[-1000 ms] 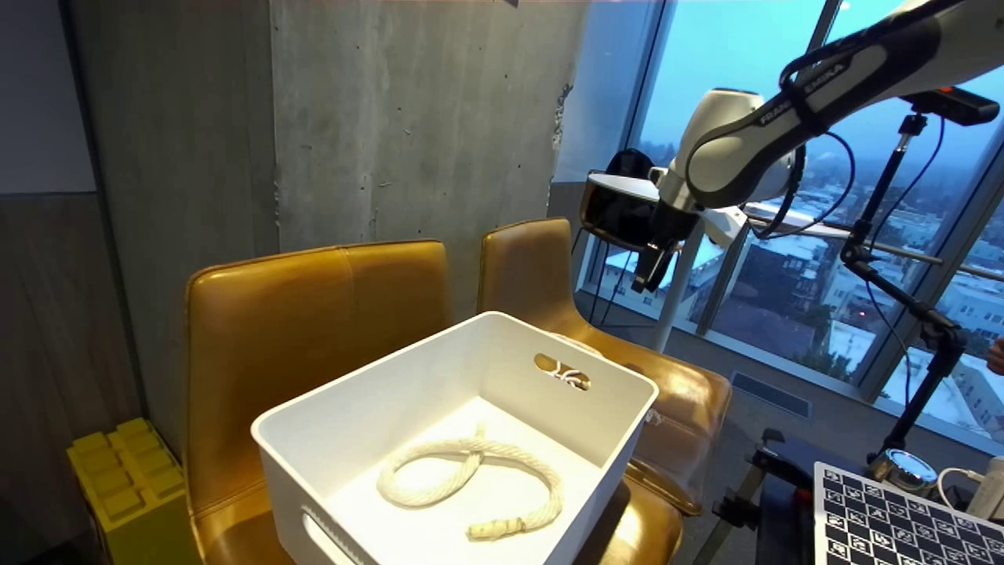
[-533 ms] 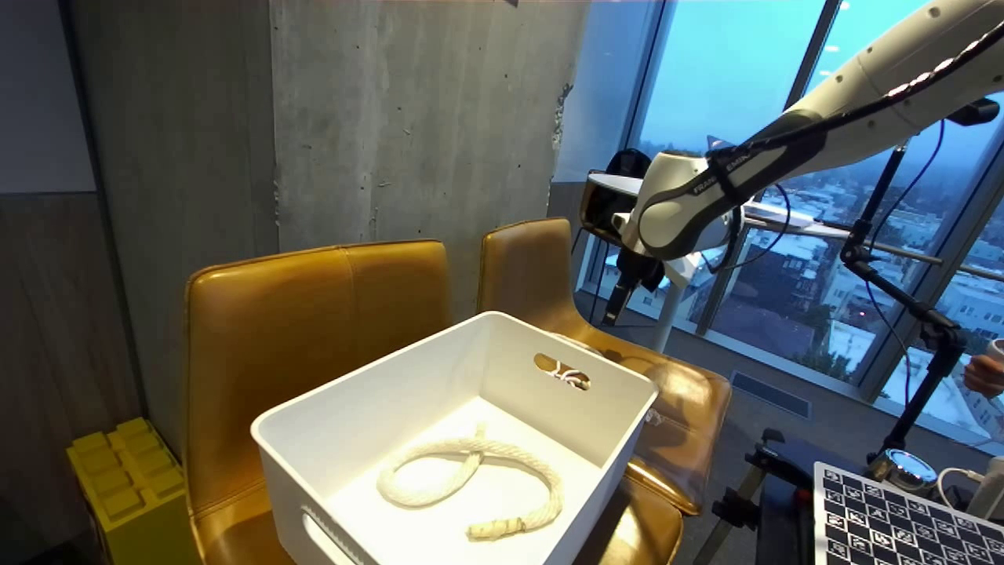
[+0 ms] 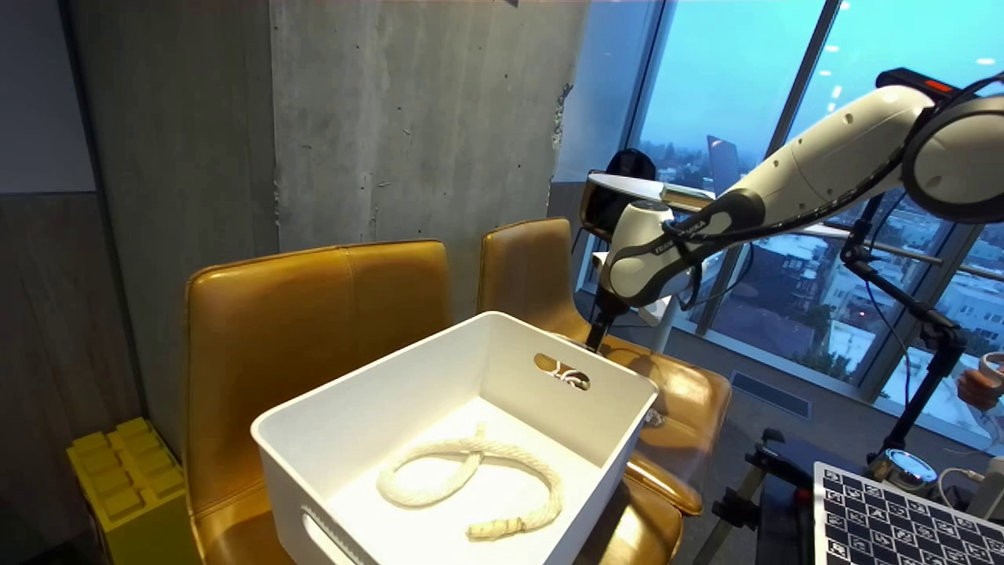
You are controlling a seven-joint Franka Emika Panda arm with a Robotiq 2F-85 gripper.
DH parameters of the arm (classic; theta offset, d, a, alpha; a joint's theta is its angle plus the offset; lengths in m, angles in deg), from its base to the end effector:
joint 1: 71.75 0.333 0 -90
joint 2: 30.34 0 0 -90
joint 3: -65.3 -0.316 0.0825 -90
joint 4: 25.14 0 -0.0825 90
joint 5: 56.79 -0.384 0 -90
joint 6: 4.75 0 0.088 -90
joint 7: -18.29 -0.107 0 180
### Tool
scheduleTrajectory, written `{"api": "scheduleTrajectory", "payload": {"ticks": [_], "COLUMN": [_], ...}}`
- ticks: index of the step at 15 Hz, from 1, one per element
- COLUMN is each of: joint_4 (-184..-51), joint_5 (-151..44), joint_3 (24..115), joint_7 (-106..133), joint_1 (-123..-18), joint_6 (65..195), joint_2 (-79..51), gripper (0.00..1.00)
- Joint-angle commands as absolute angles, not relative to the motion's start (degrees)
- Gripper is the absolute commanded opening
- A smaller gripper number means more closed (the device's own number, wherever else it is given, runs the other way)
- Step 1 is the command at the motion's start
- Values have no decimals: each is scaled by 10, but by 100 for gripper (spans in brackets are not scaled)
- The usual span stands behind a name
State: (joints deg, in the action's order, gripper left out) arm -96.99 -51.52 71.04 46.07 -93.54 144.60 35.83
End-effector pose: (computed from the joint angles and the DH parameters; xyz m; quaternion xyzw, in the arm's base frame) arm 0.6739 -0.3260 0.0696 0.9898 0.0732 0.0560 0.1082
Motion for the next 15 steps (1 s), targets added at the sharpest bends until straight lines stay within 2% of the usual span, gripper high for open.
{"api": "scheduleTrajectory", "payload": {"ticks": [1,6,7,9,15], "joint_4": [-864,-772,-757,-733,-698], "joint_5": [-502,-513,-514,-513,-498], "joint_3": [711,736,737,741,753], "joint_7": [457,452,449,443,420], "joint_1": [-946,-943,-943,-944,-951], "joint_6": [1412,1371,1361,1336,1310], "joint_2": [433,504,512,524,546], "gripper": [100,98,74,69,24]}}
